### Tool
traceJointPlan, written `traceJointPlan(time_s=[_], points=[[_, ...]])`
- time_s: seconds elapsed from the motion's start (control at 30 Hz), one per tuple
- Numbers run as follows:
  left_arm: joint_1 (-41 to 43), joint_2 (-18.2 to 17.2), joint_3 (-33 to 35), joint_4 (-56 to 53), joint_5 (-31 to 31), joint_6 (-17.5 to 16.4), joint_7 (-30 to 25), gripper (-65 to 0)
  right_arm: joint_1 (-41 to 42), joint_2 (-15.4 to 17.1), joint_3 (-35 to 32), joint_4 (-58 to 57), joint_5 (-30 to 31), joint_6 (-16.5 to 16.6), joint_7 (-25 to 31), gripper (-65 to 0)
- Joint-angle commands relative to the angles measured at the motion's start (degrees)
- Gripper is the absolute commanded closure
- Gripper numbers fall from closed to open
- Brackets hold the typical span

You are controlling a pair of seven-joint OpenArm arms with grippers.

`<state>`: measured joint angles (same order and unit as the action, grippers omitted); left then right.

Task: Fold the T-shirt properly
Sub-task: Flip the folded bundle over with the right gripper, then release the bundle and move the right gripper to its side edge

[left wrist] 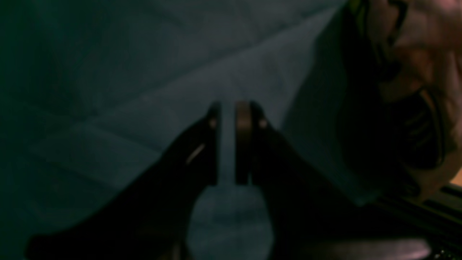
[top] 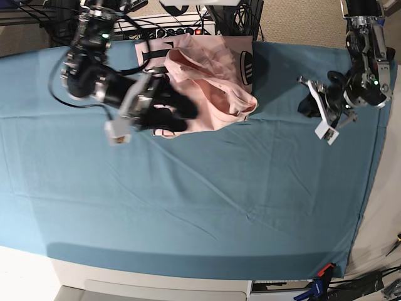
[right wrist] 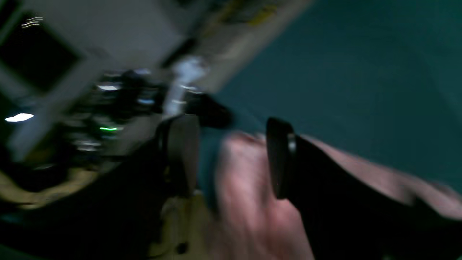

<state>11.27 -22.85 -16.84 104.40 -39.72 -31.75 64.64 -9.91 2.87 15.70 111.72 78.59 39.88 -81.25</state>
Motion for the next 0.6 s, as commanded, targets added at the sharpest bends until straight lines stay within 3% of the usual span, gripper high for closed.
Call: traceJointPlan(time_s=[0.0,0.1,0.17,0.57], points=[[-0.1,-0.7,-0.3,1.0,-1.0,-0.2,-1.5,-8.7,0.0,1.0,1.9,1.0,0.8,0.1,1.3,-29.3],[0.3,-0.6,-0.3,1.0,-1.0,-0.2,-2.1,-8.7,-1.7,2.1,5.9,1.0,-1.9,0.1,1.3,-14.7],[0.2,-0.6,-0.3,1.0,-1.0,-0.2,-2.2,-8.7,-3.0,2.0,6.5,1.0,-2.0,0.1,1.3,0.0],[0.2,-0.6,-0.3,1.0,-1.0,-0.2,-2.3,-8.6,-10.3,2.0,2.9,1.2,-4.3,0.1,1.3,0.0]])
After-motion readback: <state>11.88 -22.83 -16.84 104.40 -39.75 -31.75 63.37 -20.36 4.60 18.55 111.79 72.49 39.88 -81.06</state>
